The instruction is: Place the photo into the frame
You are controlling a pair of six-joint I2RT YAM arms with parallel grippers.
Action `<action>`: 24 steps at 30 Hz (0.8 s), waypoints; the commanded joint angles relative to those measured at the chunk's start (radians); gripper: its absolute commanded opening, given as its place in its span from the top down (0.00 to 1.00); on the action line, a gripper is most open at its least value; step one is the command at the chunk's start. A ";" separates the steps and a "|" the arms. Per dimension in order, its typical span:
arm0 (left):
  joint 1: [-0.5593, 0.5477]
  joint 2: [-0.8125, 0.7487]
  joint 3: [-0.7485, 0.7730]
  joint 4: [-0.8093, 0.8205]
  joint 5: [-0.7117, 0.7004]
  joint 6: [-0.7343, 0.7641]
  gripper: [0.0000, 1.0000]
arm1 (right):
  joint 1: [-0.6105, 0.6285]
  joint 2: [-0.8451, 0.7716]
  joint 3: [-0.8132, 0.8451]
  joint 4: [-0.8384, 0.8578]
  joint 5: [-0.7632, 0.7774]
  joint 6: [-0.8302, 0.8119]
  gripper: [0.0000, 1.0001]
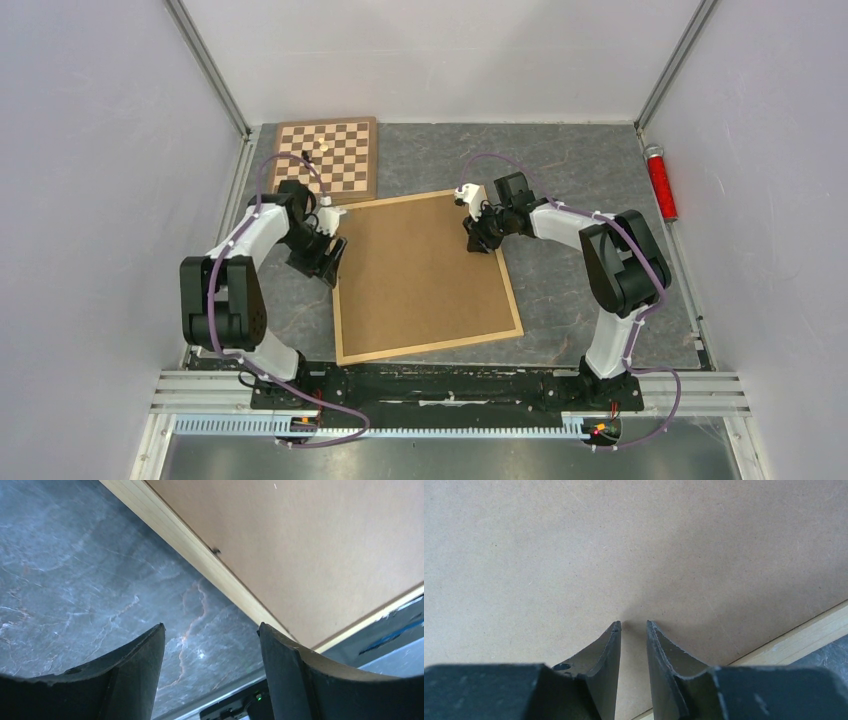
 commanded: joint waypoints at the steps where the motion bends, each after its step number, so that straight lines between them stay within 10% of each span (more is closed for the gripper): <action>1: 0.004 -0.081 -0.054 -0.069 -0.001 0.162 0.25 | 0.018 0.086 -0.050 -0.184 0.015 -0.006 0.72; 24: -0.300 -0.239 -0.301 0.115 -0.182 0.118 0.24 | 0.018 0.058 -0.079 -0.180 0.073 -0.016 0.72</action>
